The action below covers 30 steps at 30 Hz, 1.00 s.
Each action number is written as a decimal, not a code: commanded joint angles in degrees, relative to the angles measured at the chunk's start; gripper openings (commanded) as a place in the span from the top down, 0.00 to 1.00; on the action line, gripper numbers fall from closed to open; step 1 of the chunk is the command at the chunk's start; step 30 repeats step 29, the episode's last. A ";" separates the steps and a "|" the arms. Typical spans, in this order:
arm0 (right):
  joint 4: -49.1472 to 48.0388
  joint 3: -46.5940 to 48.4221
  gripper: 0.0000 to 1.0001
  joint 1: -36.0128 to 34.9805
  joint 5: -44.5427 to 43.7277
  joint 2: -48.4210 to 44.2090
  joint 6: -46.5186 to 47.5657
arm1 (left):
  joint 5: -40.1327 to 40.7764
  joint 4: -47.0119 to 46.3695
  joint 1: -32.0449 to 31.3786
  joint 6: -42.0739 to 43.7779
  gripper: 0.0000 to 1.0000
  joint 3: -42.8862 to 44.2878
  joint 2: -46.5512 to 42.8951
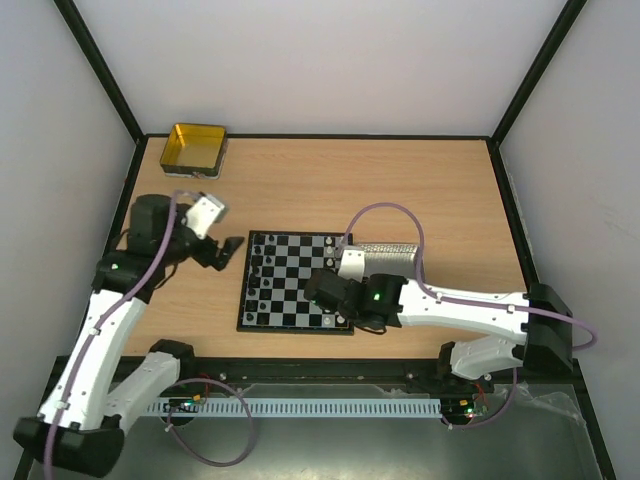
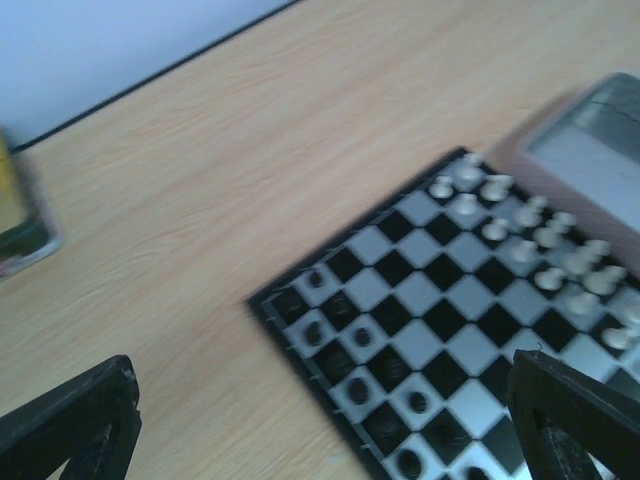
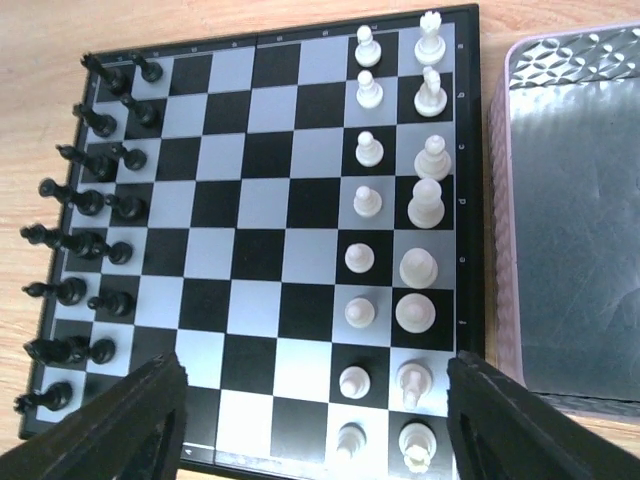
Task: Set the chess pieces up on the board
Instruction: Reset both arms
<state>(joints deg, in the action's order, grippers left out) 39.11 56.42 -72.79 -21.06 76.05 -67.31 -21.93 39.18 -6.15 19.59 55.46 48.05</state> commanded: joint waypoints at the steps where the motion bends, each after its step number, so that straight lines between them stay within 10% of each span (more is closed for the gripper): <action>1: -1.02 -0.32 0.28 1.34 -2.70 -3.12 1.78 | 7.75 1.88 -9.64 -5.50 0.00 1.75 2.63; 30: 6.60 0.55 0.26 1.73 4.93 -10.03 10.79 | 1.53 7.58 -21.80 1.68 0.01 3.07 7.83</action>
